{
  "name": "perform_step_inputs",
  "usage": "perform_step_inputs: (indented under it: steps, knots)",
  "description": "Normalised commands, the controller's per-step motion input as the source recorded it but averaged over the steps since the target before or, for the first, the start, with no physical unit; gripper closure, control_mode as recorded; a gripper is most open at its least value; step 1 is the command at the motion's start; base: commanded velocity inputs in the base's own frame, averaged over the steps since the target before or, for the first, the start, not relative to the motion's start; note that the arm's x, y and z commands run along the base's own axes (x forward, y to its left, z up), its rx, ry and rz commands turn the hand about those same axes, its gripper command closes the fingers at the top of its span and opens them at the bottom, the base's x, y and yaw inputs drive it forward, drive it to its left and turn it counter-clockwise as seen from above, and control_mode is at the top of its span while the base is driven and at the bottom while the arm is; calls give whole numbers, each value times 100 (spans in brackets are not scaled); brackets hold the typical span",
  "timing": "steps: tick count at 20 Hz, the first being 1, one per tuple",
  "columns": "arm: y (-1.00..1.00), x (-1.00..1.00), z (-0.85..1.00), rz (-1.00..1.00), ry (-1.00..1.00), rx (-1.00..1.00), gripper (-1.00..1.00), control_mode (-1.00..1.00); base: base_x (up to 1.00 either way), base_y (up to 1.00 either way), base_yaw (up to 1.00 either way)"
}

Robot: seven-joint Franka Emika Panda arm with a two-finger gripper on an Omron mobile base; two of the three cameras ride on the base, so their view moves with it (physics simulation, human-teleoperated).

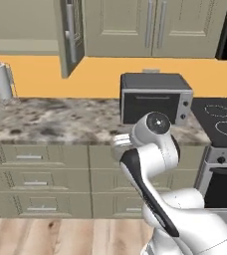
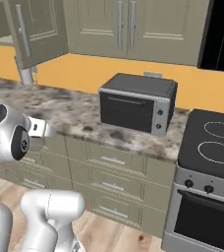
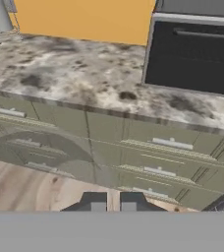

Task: Move the glass cup from next to the sink to the open cabinet. Then, move the bowl with the onion to the fridge to clear the area for faucet cleaning.

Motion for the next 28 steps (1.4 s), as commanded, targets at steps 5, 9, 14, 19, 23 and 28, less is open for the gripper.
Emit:
perform_step_inputs:
  steps: [5,9,14,19,23,28]
  knots:
    - [0,0,0,0,0,0,100,100,40,100,-29]
    - [0,0,0,0,0,0,100,100,48,100,-38]
    - [0,0,0,0,0,0,100,100,50,100,-39]
    - [0,0,0,0,0,0,100,100,56,100,-49]
    - [0,0,0,0,0,0,100,100,56,100,-52]
    - [0,0,0,0,0,0,100,100,68,89,-42]
